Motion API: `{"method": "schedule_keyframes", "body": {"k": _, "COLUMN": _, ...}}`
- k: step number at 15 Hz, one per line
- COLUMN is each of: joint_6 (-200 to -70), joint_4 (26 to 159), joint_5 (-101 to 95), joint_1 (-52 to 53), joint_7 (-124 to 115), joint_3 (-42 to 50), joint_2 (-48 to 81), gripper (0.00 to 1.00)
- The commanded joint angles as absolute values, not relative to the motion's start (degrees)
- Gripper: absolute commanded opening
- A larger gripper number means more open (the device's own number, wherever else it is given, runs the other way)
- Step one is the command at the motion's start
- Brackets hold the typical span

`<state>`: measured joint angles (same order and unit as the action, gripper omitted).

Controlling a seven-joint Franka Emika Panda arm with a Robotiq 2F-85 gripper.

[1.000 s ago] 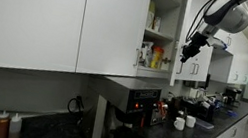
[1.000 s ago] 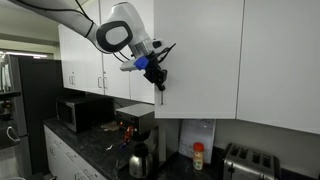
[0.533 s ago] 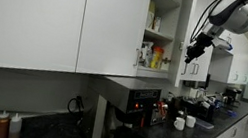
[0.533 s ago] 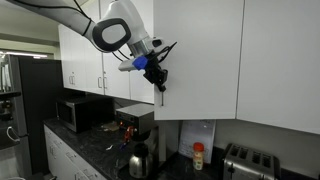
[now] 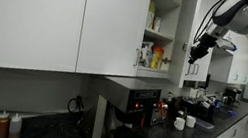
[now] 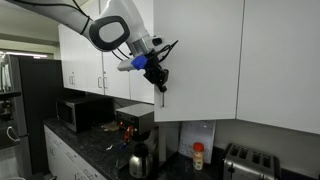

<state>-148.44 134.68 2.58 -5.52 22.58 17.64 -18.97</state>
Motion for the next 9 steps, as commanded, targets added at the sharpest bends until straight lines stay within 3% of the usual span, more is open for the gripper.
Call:
{"method": "schedule_keyframes", "body": {"k": 1, "joint_6": -148.1, "joint_4": 135.4, "joint_5": 0.9, "joint_1": -7.1, "joint_7": 24.0, "joint_3": 17.5, "joint_2": -23.3, "gripper": 0.03}}
{"method": "schedule_keyframes", "body": {"k": 9, "joint_6": -147.8, "joint_4": 136.0, "joint_5": 0.4, "joint_1": -7.7, "joint_7": 23.9, "joint_3": 17.6, "joint_2": -24.0, "gripper": 0.03}}
